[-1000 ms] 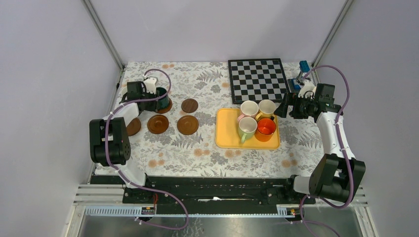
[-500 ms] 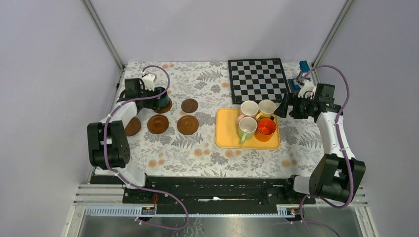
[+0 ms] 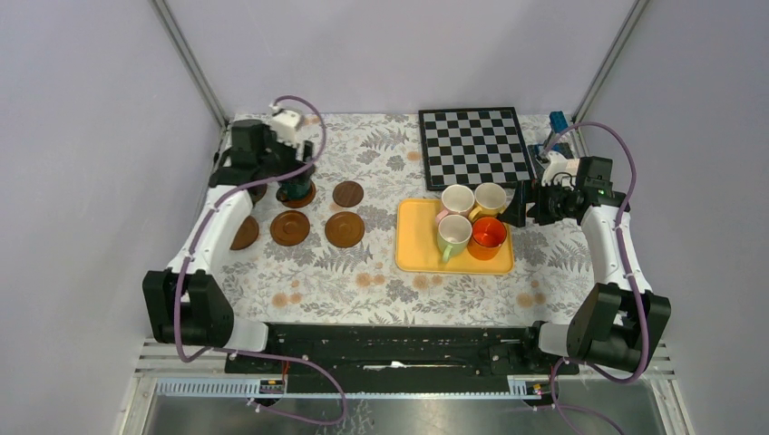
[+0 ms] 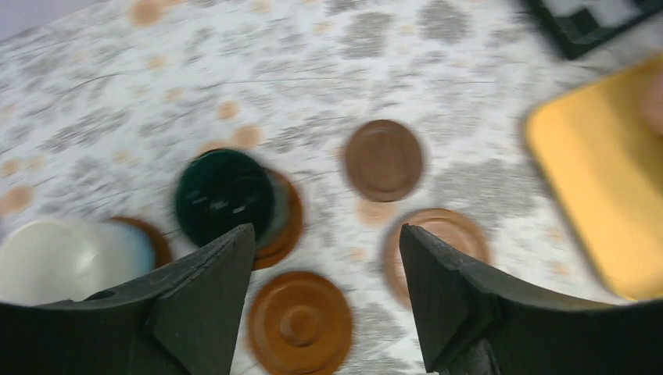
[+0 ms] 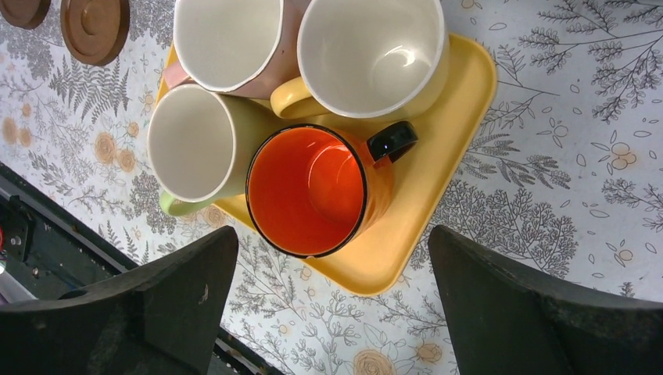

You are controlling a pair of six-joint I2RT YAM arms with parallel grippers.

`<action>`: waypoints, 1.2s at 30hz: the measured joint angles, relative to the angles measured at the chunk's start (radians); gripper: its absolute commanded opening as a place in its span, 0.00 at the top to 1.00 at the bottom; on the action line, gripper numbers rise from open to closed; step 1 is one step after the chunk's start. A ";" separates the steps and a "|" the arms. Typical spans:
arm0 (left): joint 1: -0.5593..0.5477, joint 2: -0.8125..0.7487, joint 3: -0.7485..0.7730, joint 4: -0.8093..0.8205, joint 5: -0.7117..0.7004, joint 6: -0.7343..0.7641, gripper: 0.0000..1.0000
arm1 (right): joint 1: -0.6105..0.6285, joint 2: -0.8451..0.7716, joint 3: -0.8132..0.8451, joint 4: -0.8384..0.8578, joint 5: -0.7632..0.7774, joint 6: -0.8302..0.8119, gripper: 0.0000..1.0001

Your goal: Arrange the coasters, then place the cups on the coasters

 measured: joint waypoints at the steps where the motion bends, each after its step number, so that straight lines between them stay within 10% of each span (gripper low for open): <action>1: -0.040 -0.010 0.000 -0.011 0.002 -0.014 0.27 | 0.000 0.000 0.000 -0.004 0.000 -0.002 0.02; 13: -0.644 0.034 -0.033 -0.022 -0.019 -0.228 0.27 | 0.000 -0.008 -0.009 0.026 -0.007 0.062 0.02; 36: -0.984 0.354 0.019 0.150 -0.185 -0.477 0.26 | 0.000 -0.028 -0.029 0.096 0.129 0.134 0.02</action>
